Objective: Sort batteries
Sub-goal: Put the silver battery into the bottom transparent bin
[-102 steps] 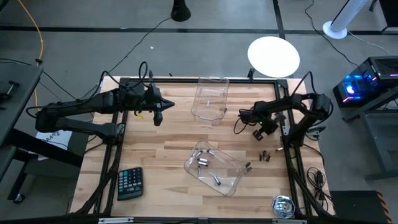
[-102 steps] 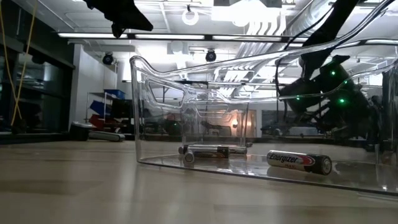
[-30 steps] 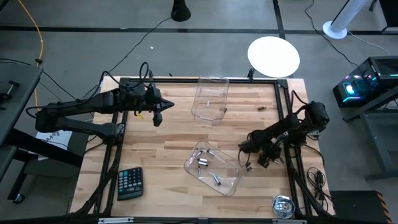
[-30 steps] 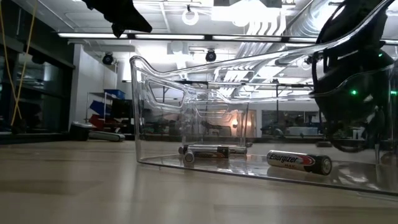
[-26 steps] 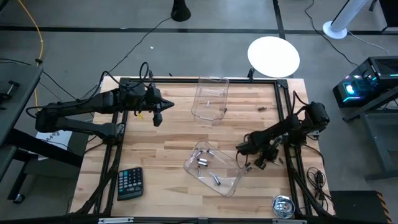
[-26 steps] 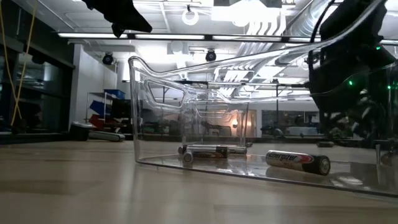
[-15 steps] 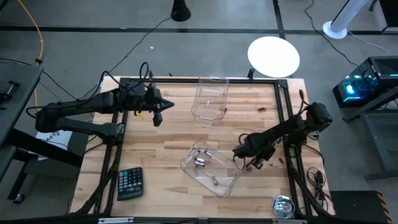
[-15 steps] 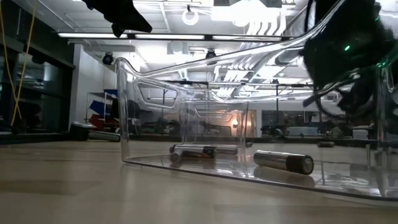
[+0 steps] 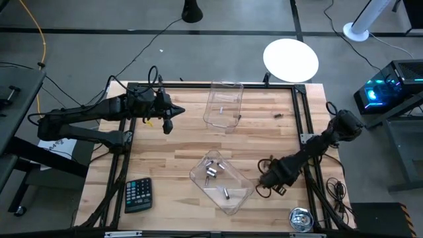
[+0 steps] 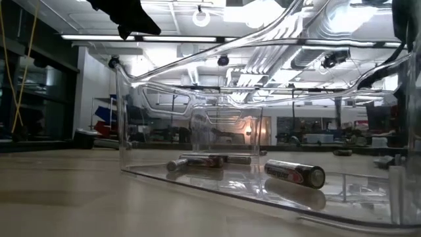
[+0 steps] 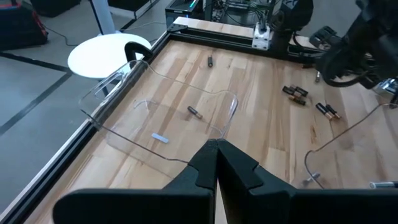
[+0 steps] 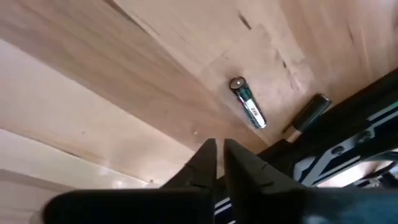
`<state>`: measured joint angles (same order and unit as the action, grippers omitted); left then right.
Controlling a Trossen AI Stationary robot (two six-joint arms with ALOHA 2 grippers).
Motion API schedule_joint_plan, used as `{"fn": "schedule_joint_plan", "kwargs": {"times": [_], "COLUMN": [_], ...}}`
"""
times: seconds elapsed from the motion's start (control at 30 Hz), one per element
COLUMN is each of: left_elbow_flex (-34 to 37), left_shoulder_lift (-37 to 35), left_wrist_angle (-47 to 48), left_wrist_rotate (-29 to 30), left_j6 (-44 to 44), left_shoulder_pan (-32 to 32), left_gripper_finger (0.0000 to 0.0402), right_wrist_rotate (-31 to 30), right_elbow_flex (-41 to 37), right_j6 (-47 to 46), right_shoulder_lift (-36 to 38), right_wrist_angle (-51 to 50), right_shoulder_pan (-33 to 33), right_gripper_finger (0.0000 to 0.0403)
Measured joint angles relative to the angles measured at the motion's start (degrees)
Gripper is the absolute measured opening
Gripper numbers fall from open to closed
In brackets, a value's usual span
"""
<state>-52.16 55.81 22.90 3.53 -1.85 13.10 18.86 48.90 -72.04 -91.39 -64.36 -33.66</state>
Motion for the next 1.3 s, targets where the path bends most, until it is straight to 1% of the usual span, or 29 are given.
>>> {"fn": "schedule_joint_plan", "kwargs": {"times": [0.13, 0.23, 0.3, 0.4, 0.53, 0.6, 0.67, 0.7, 0.77, 0.8, 0.87, 0.97, 1.03, 1.1, 1.2, 1.3], "left_elbow_flex": [0.0, 0.0, 0.0, 0.0, 0.0, 0.0, 0.0, 0.0, -0.47, -1.0, -2.56, -4.14, -4.64, -4.66, -4.76, -4.76], "left_shoulder_lift": [0.0, 0.0, 0.0, 0.0, 0.0, 0.0, 0.01, 0.02, -0.27, -0.53, -1.37, -2.58, -3.1, -3.93, -4.76, -4.6], "left_wrist_angle": [0.0, 0.0, 0.0, 0.0, 0.0, 0.0, -0.09, -0.41, -2.11, -3.56, -7.08, -8.26, -7.63, -6.83, -4.52, -1.96], "left_wrist_rotate": [0.1, 0.11, 0.14, 0.17, 0.18, 0.18, 0.18, 0.18, 0.17, 0.15, 0.16, 1.3, 3.01, 4.1, 4.73, 4.73], "left_j6": [0.0, -0.69, -1.13, -2.28, -2.6, -2.58, -2.56, -2.58, -3.25, -3.29, -2.11, 1.58, 2.95, 3.02, 2.99, 2.33], "left_shoulder_pan": [0.0, 0.0, 0.0, 0.0, 0.0, 0.0, -0.01, -0.01, 0.0, -0.01, 0.0, 0.02, 0.02, 0.04, 0.07, 0.07], "left_gripper_finger": [0.0, 0.0, 0.0, 0.0, 0.0, 0.0, 0.0, 0.0, 0.0, 0.0, 0.0, 0.0, 0.0, 0.0, 0.0, 0.0], "right_wrist_rotate": [-1.79, -1.89, -1.62, -0.9, 0.4, 0.18, 0.16, 0.03, -0.43, -1.28, -3.06, -4.19, -7.03, -10.48, -18.39, -25.08], "right_elbow_flex": [-0.32, -2.4, -4.01, -6.64, -9.43, -10.17, -10.07, -9.79, -8.48, -7.72, -5.75, -0.28, 3.74, 8.27, 13.71, 17.43], "right_j6": [2.51, 3.75, 3.92, 4.15, 4.76, 3.87, 3.66, 3.53, 4.17, 4.82, 4.83, 3.59, 2.54, 1.05, 0.03, 3.06], "right_shoulder_lift": [0.01, 0.0, 0.0, 0.0, 0.28, 0.31, 0.24, 0.18, 0.0, -0.07, -0.17, -0.13, -0.01, 0.0, 0.04, 0.03], "right_wrist_angle": [-0.22, -0.77, -0.33, 3.12, 9.24, 10.16, 10.0, 9.52, 7.7, 6.51, 1.84, -4.89, -10.07, -11.8, -7.76, 5.55], "right_shoulder_pan": [-0.14, 0.23, 0.34, 0.34, 0.45, 0.38, 0.4, 0.38, -0.01, -0.27, -0.63, -0.63, -0.65, -0.4, 0.76, 2.37], "right_gripper_finger": [0.0079, 0.0127, 0.0151, 0.0168, 0.0171, 0.0163, 0.0136, 0.0112, 0.0045, 0.0025, 0.002, 0.0012, 0.0007, 0.0008, 0.0004, 0.0005]}}
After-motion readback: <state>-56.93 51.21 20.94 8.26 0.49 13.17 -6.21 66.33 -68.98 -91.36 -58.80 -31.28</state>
